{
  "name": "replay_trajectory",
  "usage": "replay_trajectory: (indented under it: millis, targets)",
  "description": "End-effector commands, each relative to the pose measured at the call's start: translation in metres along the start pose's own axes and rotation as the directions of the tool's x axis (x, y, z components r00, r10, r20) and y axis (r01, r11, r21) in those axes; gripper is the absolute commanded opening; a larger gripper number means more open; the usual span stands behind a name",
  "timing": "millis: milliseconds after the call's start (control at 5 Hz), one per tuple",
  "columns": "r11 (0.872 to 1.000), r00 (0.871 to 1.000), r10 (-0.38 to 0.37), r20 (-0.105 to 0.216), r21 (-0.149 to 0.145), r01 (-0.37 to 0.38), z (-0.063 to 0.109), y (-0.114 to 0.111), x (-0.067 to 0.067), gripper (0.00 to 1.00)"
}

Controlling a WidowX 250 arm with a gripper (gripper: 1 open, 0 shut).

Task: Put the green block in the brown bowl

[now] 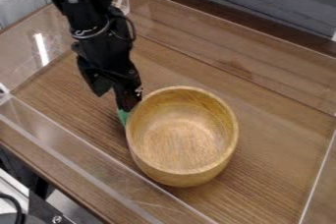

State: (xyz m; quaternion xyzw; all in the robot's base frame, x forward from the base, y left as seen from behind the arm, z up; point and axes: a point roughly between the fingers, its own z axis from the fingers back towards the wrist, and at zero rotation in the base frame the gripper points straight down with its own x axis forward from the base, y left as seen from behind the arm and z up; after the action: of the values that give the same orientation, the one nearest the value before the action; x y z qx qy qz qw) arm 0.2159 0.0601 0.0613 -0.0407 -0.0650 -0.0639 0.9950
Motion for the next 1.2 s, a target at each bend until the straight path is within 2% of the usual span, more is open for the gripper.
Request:
replay_trajectory:
  millis: [0,1000]
  targets:
    - [1.000,1.000,-0.010,0.023,0.002,0.010,0.001,-0.003,0.006,1.00]
    - [0.999,1.000,0.012,0.023,-0.033,-0.011,-0.015,-0.002,0.010,1.00]
